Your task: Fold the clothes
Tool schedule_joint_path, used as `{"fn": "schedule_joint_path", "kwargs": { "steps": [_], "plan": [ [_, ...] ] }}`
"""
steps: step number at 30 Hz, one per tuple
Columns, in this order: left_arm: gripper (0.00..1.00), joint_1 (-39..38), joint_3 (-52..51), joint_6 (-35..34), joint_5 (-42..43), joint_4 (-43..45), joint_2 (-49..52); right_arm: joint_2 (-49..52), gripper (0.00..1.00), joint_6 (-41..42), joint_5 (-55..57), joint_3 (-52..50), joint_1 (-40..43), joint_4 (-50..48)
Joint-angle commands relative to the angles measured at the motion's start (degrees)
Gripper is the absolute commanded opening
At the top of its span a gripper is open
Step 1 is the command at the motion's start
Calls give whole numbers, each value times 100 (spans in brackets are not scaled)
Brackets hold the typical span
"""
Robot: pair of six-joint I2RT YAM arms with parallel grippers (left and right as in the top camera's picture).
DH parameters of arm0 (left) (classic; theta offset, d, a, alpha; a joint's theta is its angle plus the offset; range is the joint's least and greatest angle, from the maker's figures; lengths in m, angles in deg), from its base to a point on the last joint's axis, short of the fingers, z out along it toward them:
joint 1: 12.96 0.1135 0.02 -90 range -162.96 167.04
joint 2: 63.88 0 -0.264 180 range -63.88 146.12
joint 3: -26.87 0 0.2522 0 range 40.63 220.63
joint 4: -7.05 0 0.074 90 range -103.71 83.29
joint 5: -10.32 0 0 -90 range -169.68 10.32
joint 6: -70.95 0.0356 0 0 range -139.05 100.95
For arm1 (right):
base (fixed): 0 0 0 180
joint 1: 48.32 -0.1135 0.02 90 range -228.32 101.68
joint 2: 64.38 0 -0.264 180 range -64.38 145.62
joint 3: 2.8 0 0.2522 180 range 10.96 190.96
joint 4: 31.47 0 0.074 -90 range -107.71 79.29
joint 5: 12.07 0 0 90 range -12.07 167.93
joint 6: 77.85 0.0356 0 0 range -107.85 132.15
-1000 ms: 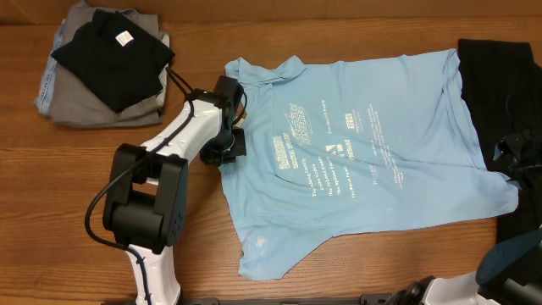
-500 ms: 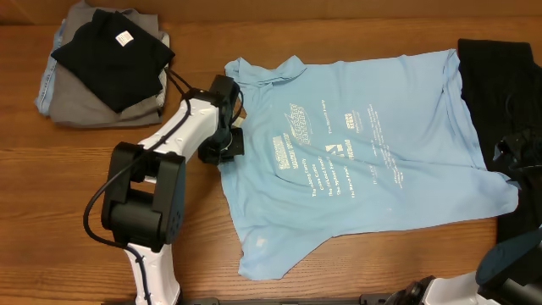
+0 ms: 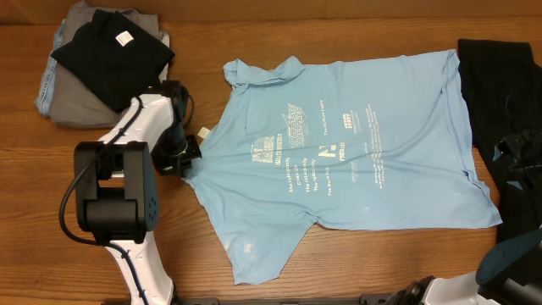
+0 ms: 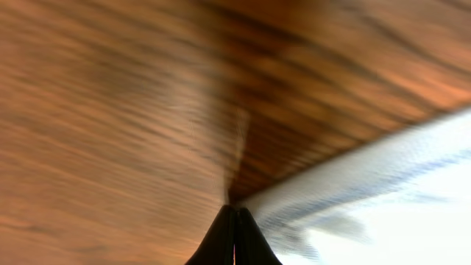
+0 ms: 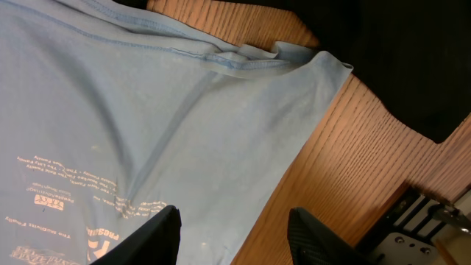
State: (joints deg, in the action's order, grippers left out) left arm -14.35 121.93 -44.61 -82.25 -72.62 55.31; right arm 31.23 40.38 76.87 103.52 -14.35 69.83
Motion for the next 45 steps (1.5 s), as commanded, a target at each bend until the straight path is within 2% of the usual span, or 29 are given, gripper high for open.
{"fn": "schedule_joint_path", "kwargs": {
  "steps": [1, 5, 11, 13, 16, 19, 23, 27, 35, 38, 45],
  "plan": [
    [4, 96, -13, -234, -269, -57, 57, -208, 51, -63, 39, 2, -28, -28],
    [4, 184, -13, -682, -748, -295, -190, -208, 51, -63, 37, 2, -28, -28],
    [4, 162, 15, -667, -761, -144, -1008, -208, 51, -59, -48, 2, -28, -85],
    [4, 31, 35, -289, -396, 175, -1438, -208, 51, -61, -157, 2, -28, -114],
    [4, -293, 35, 597, 717, 992, -1974, -208, 51, -59, -315, 2, -35, -168],
    [4, -739, 35, 826, 1139, 1794, -2151, -208, 51, -57, -468, 2, -107, -225],
    [6, -1261, 35, 942, 1071, 2509, -1838, -208, 51, -37, -522, 0, -354, -240],
    [20, -1550, 35, 1279, 1075, 3399, -1207, -208, 51, -37, -518, 2, -695, -229],
    [12, -1508, 35, 1355, 962, 4603, -398, -208, 51, -17, -503, -2, -1408, -201],
    [16, -1451, 35, 1333, 962, 4673, -179, -208, 51, 28, -501, -42, -1648, -243],
    [15, -1307, 35, 1241, 756, 4693, 234, -208, 52, 210, -505, -337, -2074, -457]
  ]
}}
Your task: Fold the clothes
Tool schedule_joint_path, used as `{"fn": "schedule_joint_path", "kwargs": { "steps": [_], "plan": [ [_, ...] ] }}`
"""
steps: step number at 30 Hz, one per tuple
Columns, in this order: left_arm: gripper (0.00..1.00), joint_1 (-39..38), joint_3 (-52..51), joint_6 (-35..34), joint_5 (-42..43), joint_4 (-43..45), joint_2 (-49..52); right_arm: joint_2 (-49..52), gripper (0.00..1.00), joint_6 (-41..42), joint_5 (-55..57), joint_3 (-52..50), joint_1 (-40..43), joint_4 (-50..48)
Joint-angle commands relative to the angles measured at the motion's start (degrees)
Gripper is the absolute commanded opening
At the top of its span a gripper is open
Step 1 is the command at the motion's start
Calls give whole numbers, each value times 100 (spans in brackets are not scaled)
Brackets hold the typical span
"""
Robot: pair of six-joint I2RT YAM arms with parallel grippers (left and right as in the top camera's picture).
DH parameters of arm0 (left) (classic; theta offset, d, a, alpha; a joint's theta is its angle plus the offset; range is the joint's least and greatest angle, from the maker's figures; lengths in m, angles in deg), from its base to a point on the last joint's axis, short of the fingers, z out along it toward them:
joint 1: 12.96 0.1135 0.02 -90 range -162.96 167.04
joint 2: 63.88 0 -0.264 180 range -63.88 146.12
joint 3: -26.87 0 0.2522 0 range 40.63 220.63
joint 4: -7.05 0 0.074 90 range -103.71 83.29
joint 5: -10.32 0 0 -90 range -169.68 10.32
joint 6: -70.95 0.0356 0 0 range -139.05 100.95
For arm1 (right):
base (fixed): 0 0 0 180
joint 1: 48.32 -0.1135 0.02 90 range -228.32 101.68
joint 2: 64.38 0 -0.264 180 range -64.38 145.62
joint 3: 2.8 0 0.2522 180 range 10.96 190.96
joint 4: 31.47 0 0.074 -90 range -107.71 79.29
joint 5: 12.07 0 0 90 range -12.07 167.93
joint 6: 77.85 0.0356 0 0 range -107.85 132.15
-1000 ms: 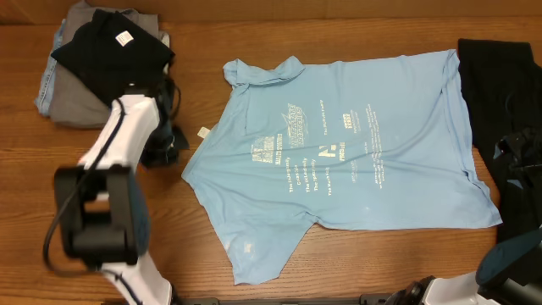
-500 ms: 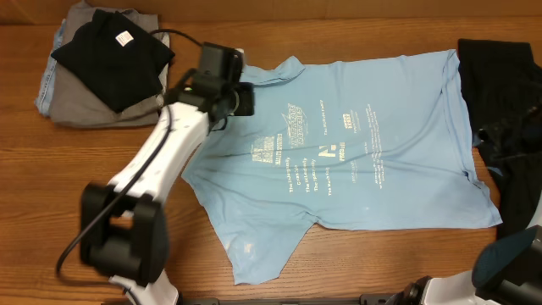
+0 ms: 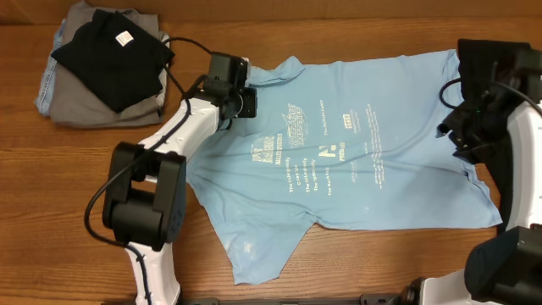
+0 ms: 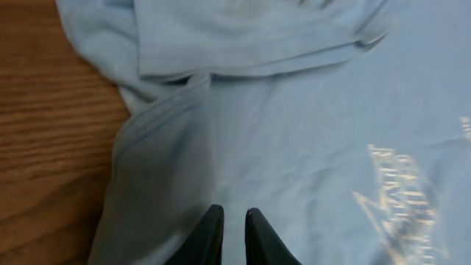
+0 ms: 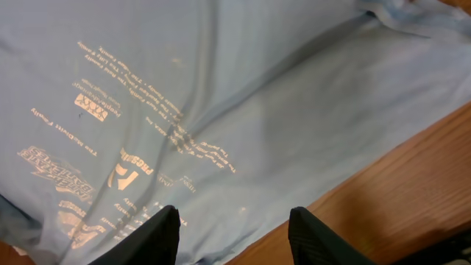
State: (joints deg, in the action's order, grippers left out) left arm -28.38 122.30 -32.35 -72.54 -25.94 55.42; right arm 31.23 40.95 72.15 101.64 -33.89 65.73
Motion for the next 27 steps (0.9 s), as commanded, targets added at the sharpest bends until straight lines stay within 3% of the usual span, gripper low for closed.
{"fn": "schedule_joint_path", "kwargs": {
  "steps": [1, 16, 27],
  "plan": [
    [16, 125, -2, -46, -328, 2, 247, -208, 52, 168, -31, -197, -170, -72],
    [16, 656, -4, -85, -699, -365, 444, -208, 52, 190, -31, -518, -350, -278],
    [29, 1137, 7, 35, -1926, -761, 431, -208, 52, 186, -28, -518, -350, -258]
  ]
}}
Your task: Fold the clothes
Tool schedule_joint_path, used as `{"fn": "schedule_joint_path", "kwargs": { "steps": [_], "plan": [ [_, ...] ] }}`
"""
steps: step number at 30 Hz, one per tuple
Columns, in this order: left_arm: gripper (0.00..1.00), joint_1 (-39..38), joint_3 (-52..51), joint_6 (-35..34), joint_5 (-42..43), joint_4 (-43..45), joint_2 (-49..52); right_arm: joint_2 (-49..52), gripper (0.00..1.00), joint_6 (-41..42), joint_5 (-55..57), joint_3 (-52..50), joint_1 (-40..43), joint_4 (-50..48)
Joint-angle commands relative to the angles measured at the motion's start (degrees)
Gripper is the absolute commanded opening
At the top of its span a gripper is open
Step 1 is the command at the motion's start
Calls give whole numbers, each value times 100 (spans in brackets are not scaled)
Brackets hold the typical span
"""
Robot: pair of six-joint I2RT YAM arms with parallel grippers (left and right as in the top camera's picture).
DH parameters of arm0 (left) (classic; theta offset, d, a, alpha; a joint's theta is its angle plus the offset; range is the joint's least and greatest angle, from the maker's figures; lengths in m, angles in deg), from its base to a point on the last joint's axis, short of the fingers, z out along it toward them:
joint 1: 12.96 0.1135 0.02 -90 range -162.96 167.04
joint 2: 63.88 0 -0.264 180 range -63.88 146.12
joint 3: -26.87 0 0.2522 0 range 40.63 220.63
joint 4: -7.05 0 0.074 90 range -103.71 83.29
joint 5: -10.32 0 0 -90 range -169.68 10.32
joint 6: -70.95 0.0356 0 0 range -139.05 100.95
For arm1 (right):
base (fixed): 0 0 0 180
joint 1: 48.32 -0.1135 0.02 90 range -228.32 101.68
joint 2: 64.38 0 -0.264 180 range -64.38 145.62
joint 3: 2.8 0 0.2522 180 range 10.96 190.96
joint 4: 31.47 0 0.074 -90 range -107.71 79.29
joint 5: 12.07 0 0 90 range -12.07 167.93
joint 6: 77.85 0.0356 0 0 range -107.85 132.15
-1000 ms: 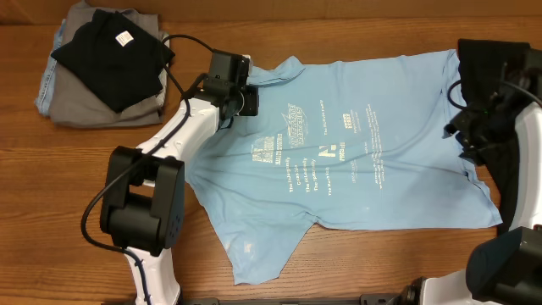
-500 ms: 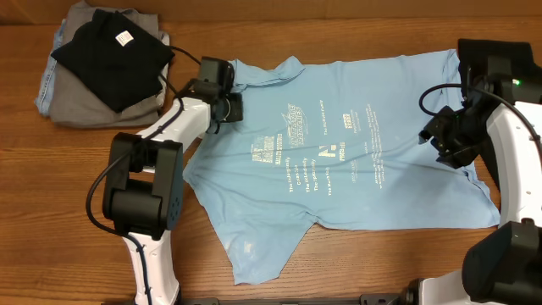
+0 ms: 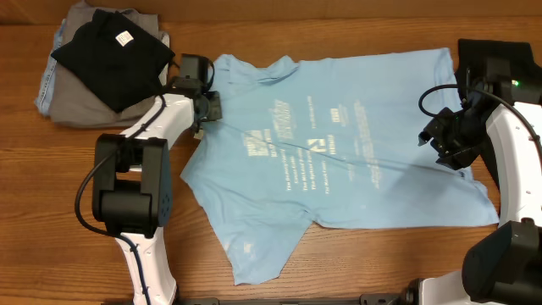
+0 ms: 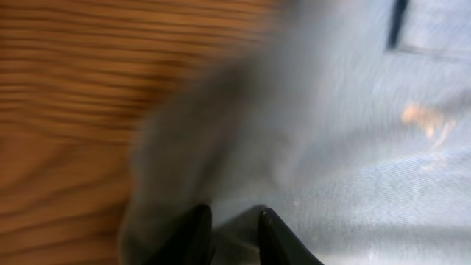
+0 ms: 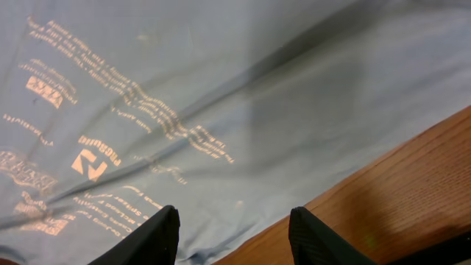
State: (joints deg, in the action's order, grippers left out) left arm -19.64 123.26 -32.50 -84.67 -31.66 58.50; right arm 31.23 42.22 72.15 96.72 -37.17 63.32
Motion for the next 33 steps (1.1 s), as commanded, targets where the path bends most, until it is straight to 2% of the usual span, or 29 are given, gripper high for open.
{"fn": "schedule_joint_path", "kwargs": {
  "steps": [1, 2, 4, 6, 8, 9, 12, 13, 15, 16, 19, 23, 27, 30, 33],
  "plan": [
    [32, 289, -74, 68, -717, -214, 118, -208, 52, 61, -28, -26, -22, -31],
    [36, 310, -44, 70, -723, -249, 103, -208, 52, 61, -31, -26, -22, -57],
    [53, 330, 31, 83, -721, -278, 39, -208, 52, 61, -31, -26, -22, -107],
    [63, 328, 160, 83, -721, -308, -39, -208, 54, 61, -31, -26, -22, -131],
    [90, 323, 389, 81, -708, -389, -114, -208, 55, 61, -31, -26, -22, -153],
    [94, 317, 555, 79, -695, -494, -153, -208, 56, 59, -28, -26, -22, -168],
    [97, 286, 1137, 79, -503, -933, -249, -208, 61, 59, -28, -26, -22, -214],
    [100, 271, 1349, 79, -372, -1121, -284, -208, 66, 59, -17, -26, -22, -236],
    [100, 238, 1746, 79, -76, -1499, -358, -208, 79, 63, 90, -26, -22, -269],
    [100, 219, 1926, 79, 61, -1679, -404, -208, 83, 79, 160, -26, -22, -289],
    [100, 177, 2437, 59, 428, -2111, -590, -208, 100, 463, 407, -26, -13, -306],
    [100, 138, 2802, 59, 929, -2450, -929, -208, 100, 492, 422, -26, -7, -358],
    [100, 127, 2855, 68, 1937, -2796, -1401, -208, 100, 487, 424, -26, -7, -361],
    [100, 127, 2855, 487, 2848, -3154, -1797, -208, 100, 446, 450, -26, -4, -363],
    [100, 98, 2855, 619, 2798, -3530, -2175, -208, 100, 479, 446, -24, 90, -378]
  ]
}}
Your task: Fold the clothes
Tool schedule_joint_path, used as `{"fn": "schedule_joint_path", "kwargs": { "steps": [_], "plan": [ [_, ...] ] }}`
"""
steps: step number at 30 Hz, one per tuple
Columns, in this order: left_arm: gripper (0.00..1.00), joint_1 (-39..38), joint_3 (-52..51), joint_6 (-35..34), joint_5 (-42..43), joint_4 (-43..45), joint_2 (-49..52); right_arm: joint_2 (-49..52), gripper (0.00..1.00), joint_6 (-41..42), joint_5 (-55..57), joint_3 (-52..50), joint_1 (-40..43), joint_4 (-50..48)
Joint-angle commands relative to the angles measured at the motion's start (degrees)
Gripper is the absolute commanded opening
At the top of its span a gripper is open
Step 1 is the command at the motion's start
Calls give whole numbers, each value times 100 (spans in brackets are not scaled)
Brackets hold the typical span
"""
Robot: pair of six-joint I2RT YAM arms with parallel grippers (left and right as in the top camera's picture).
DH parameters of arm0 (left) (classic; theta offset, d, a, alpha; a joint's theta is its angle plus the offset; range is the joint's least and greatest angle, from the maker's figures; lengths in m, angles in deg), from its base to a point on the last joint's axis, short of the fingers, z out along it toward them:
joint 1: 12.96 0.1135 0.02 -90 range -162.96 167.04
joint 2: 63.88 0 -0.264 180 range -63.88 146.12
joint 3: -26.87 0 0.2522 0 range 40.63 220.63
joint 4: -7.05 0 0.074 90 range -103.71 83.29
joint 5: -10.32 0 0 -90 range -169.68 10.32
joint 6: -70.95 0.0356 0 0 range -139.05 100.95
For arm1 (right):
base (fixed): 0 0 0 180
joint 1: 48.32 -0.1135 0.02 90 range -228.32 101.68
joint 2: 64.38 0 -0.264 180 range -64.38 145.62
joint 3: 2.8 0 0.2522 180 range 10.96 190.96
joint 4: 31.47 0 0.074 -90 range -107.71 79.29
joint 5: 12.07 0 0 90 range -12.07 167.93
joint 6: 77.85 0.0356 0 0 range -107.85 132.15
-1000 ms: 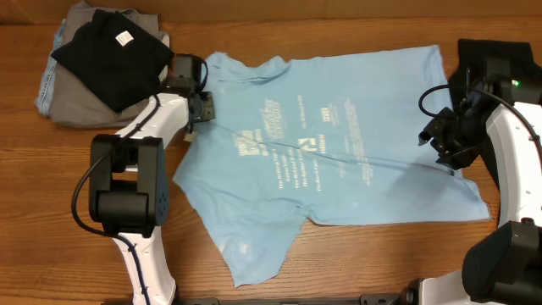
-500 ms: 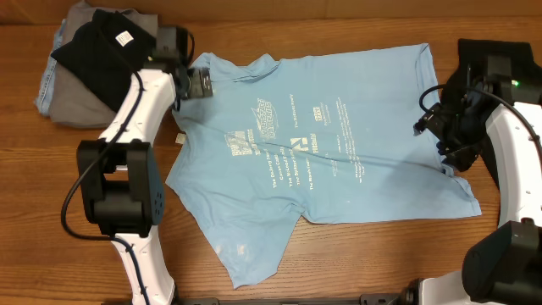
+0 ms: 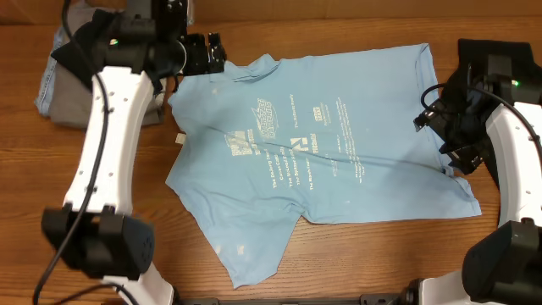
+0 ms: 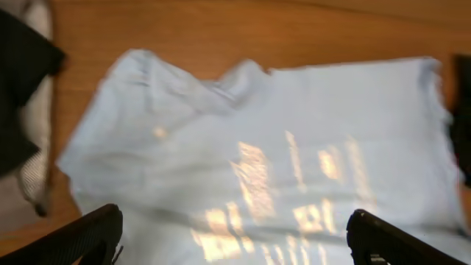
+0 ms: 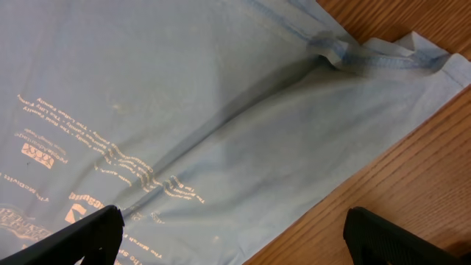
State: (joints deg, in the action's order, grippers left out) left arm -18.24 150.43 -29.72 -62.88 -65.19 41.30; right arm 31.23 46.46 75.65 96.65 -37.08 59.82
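Observation:
A light blue T-shirt [image 3: 296, 144] with pale print lies spread flat on the wooden table [image 3: 381, 263], collar to the upper left and one sleeve at the lower left. My left gripper [image 3: 203, 52] hangs high over the collar. Its wrist view shows the whole upper shirt [image 4: 257, 140] far below, and its jaws stand wide open with nothing between them. My right gripper [image 3: 442, 127] hovers over the shirt's right hem [image 5: 383, 59], also wide open and empty.
A folded pile of grey and black clothes [image 3: 97, 59] sits at the table's back left, next to the left arm. A black garment [image 3: 500, 63] lies at the back right, behind the right arm.
The left gripper was low at the shirt's left shoulder with its jaws nearly together; now it is raised and wide open. The right jaws are wider. The shirt lies further left.
First the left gripper was shut low by the shirt's left sleeve, the right arm off to the right. Then the left was at the collar and the right over the hem. Later the left was at the shoulder; the shirt has shifted left, and both grippers are open.

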Motion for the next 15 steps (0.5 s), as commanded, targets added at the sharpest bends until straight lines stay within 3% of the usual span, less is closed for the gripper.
{"fn": "schedule_joint_path", "kwargs": {
  "steps": [1, 6, 15],
  "plan": [
    [100, -63, 138, 330, 461, -341, -599, -208, 100, 140, 96, -17, 155, -31],
    [100, -332, 138, -136, -372, -1014, -1294, -208, 100, 455, 11, -17, 662, 52],
    [100, -1228, 138, -881, -848, -2413, -1764, -208, 100, 501, 162, -20, 876, 376]
  ]
}}
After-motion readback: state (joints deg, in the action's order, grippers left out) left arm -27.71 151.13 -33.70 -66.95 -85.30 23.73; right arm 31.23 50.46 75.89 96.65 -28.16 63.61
